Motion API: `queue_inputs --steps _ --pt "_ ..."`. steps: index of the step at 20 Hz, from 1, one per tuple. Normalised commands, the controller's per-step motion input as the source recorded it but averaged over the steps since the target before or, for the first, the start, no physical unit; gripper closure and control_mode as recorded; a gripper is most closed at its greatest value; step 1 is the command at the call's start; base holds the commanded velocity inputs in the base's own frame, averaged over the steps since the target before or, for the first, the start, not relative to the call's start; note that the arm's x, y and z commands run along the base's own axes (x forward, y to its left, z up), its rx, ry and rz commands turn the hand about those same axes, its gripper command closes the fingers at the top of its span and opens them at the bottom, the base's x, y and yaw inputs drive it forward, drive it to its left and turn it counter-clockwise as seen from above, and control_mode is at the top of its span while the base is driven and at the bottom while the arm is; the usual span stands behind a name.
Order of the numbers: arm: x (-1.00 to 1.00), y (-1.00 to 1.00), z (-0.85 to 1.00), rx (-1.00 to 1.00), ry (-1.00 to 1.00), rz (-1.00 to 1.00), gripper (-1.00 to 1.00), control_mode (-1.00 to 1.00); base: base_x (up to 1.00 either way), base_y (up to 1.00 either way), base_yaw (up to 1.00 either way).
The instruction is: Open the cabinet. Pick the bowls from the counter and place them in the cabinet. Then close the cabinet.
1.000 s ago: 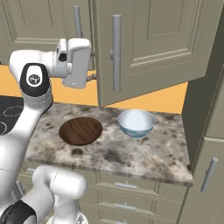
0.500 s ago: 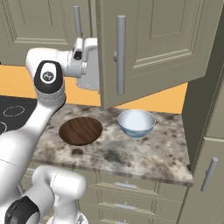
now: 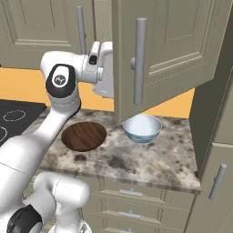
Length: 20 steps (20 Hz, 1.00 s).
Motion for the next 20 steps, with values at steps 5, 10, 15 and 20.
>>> queue_inputs --steps 5,10,15,20 --pt "-0.05 -0.42 -0.09 -0.02 0.02 -0.13 -1.0 -1.0 0.0 0.0 0.0" --pt "0.0 -0.34 -0.08 -0.01 0.0 -0.08 -1.0 -1.0 0.0 0.0 0.0" --pt "0.0 -0.36 -0.08 0.0 0.0 -0.04 -1.0 -1.0 0.0 0.0 0.0" --pt "0.0 -0.31 -0.05 0.0 0.0 -0.03 -1.0 -1.0 0.0 0.0 0.0"
